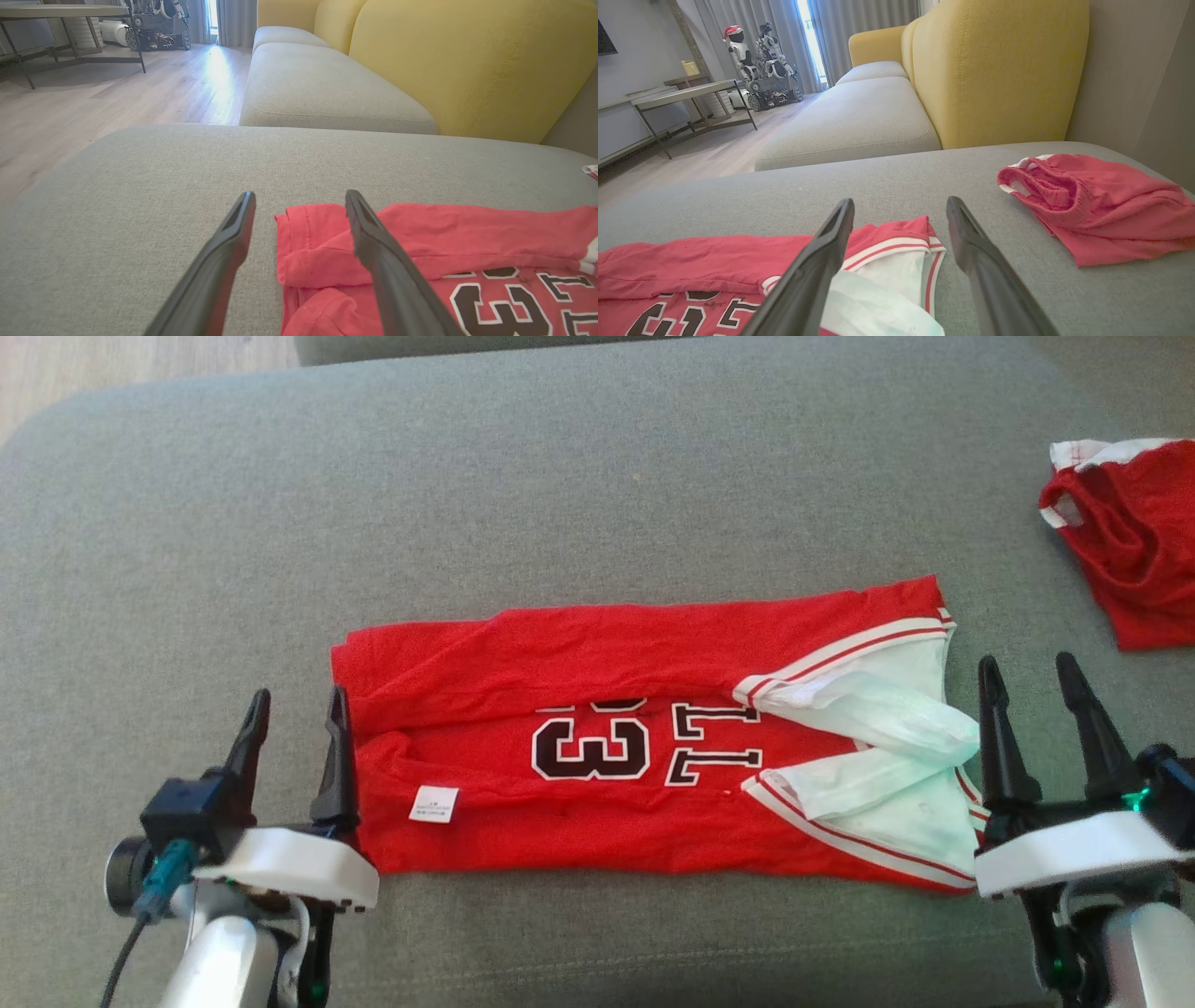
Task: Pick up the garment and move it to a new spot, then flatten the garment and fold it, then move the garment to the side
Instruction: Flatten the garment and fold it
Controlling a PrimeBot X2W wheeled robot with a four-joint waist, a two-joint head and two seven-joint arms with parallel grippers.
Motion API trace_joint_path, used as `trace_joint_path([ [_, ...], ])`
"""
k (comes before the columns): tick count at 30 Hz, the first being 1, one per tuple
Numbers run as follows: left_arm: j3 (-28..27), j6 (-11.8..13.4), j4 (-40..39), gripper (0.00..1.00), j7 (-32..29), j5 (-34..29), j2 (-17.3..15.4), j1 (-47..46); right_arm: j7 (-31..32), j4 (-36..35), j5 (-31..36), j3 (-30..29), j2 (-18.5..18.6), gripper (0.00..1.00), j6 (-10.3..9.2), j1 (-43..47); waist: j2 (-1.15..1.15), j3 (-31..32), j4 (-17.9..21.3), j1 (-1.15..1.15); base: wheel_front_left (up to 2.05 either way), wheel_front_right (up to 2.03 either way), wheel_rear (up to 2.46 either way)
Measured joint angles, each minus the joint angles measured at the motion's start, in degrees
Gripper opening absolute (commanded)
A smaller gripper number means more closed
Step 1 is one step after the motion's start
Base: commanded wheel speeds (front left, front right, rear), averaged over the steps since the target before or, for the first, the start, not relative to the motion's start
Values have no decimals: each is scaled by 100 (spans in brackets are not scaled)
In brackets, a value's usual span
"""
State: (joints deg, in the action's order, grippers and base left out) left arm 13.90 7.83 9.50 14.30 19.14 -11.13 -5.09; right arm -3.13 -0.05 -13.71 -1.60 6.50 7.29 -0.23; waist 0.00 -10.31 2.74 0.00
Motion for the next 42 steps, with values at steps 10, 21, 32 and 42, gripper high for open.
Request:
trace_joint_path([
  [10, 4, -1, 27, 100, 0, -193, 31, 133, -46, 119, 64, 19, -21, 100, 0, 130, 0, 59, -36, 0, 0, 0, 0],
  [21, 16, -105, 38, 100, 0, -316, 97, 65, 261, 215, 160, -131, -1, 100, 0, 77, 0, -172, -134, 0, 0, 0, 0],
  [32, 193, -337, 98, 100, 0, -550, 354, -678, 1744, 483, 259, -136, 188, 100, 0, -112, 0, -805, -369, 0, 0, 0, 0],
  [42, 174, -488, 169, 100, 0, -738, 449, -920, 3040, -115, -83, -219, 163, 100, 0, 4, 0, -1092, -374, 0, 0, 0, 0],
])
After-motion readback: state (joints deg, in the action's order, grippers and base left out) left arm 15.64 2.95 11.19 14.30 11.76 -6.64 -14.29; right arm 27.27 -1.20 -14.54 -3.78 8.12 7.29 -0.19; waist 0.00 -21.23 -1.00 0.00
